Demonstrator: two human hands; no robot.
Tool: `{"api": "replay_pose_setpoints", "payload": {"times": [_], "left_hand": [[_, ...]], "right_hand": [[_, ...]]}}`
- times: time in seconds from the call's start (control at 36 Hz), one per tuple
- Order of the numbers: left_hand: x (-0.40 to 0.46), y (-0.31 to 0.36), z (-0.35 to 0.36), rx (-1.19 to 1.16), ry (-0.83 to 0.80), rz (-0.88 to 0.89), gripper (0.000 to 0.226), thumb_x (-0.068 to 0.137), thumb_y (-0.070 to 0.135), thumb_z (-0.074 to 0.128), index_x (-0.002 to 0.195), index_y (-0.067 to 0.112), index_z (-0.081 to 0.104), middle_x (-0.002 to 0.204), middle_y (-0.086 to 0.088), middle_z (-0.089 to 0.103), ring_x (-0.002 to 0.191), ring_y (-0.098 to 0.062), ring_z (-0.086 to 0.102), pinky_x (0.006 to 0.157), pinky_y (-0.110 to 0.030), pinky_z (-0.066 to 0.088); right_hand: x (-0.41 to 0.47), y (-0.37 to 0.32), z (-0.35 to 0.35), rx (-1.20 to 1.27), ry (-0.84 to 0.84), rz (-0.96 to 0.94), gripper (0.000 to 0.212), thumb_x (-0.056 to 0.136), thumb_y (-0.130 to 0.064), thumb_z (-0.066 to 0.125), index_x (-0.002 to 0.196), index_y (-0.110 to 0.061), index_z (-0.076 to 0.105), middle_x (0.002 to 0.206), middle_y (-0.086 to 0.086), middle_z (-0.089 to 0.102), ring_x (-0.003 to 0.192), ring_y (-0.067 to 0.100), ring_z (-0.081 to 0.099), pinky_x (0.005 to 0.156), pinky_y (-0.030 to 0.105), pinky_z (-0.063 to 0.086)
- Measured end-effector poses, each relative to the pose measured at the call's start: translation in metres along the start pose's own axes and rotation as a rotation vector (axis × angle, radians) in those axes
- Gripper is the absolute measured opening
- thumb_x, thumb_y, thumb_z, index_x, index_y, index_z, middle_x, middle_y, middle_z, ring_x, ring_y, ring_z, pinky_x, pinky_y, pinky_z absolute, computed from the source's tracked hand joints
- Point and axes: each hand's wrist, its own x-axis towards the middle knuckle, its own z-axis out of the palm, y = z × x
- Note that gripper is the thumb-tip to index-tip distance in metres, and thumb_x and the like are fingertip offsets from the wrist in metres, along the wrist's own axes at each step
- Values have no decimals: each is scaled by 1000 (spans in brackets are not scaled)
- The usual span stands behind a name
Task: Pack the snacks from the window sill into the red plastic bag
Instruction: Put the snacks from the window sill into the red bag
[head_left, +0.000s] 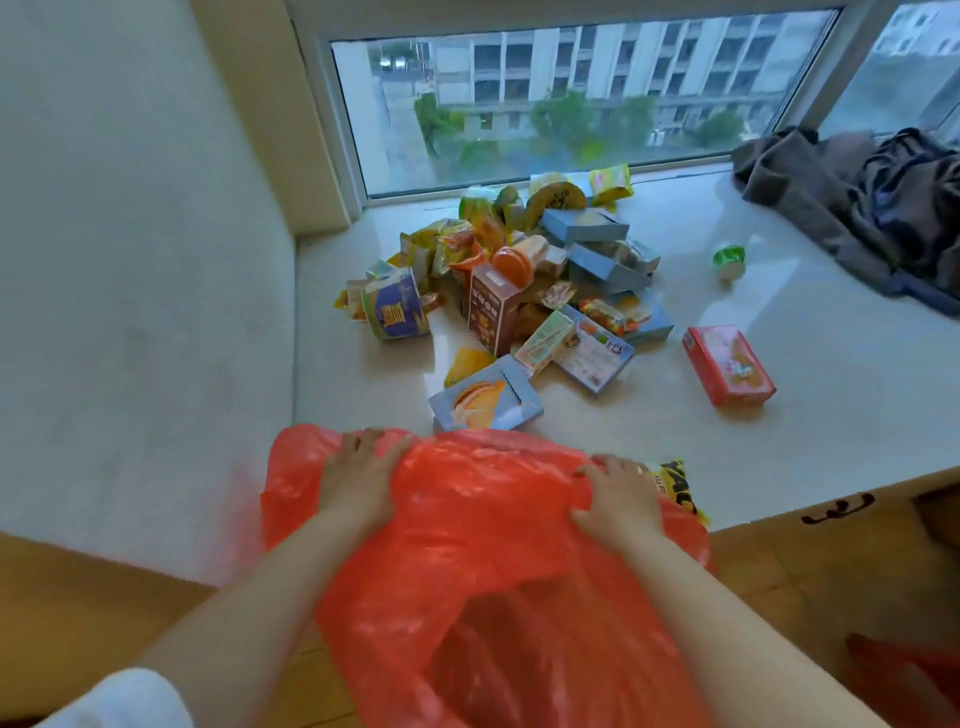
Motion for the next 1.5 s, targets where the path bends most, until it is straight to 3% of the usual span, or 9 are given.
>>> {"api": "replay_pose_setpoints", "payload": {"times": [0.14, 0.33, 0.67, 0.83, 1.06, 1.28, 1.36, 1.42, 1.5], "left_hand": [[23, 28, 23, 91, -186, -110, 105, 72, 54, 67, 150, 34, 0, 157, -7, 6, 145, -32, 3, 115, -54, 4], [54, 90, 32, 109, -132, 306, 106, 78, 49, 63, 148, 33, -14, 160, 0, -4, 145, -24, -17, 110, -53, -18], [103, 128, 64, 24, -427, 363, 45, 102, 37, 26, 146, 30, 26, 137, -1, 50, 128, -24, 42, 113, -56, -5], [110, 128, 71, -31, -425, 341, 49, 99, 38, 31, 147, 29, 24, 142, -3, 43, 129, -25, 41, 112, -49, 20], [118, 128, 75, -38, -392, 263, 59, 98, 38, 36, 151, 22, 16, 139, -6, 45, 127, -26, 42, 101, -42, 32], [137, 129, 60, -409, -699, 49, 79, 81, 46, 45, 151, 28, 15, 153, -7, 25, 139, -29, 26, 112, -43, 28], [151, 131, 47, -768, -796, -143, 65, 75, 49, 44, 134, 21, 47, 138, -1, 43, 135, -28, 33, 112, -42, 28], [159, 135, 38, -902, -765, -197, 40, 81, 51, 45, 100, 17, 56, 111, -2, 53, 115, -27, 48, 101, -42, 35], [168, 138, 31, -730, -605, -201, 47, 97, 51, 36, 126, 19, 54, 132, -4, 54, 124, -25, 46, 101, -34, 34]], "right_hand": [[32, 16, 19, -58, -101, -29, 53, 83, -40, 56, 134, -27, 44, 146, 2, 34, 137, 23, 28, 113, 39, 19], [70, 29, 30, 141, -159, -107, 27, 95, -20, 39, 113, -13, 58, 120, 9, 61, 114, 29, 52, 93, 35, 35], [81, 57, 30, 747, -61, 213, 23, 92, -22, 42, 102, -25, 61, 85, -6, 66, 92, 21, 61, 77, 33, 44], [91, 94, 30, 16, -278, -65, 69, 80, -4, 50, 141, -34, 35, 148, -6, 31, 136, 21, 26, 106, 35, 30], [121, 94, 31, -401, -474, -273, 64, 91, -17, 48, 147, -29, 19, 156, -7, 16, 146, 21, 6, 117, 39, 9], [165, 98, 33, -262, -345, -89, 55, 74, -38, 61, 123, -20, 44, 123, 0, 52, 115, 23, 47, 92, 33, 37], [185, 106, 31, -148, -327, 24, 56, 71, -44, 66, 116, -16, 46, 117, 3, 55, 109, 25, 52, 83, 34, 41], [195, 110, 30, -102, -332, 27, 56, 70, -44, 67, 114, -17, 46, 115, 3, 55, 107, 25, 53, 78, 33, 42], [209, 111, 27, -62, -300, 34, 52, 71, -42, 67, 112, -17, 47, 113, 3, 55, 105, 25, 53, 75, 34, 42]]}}
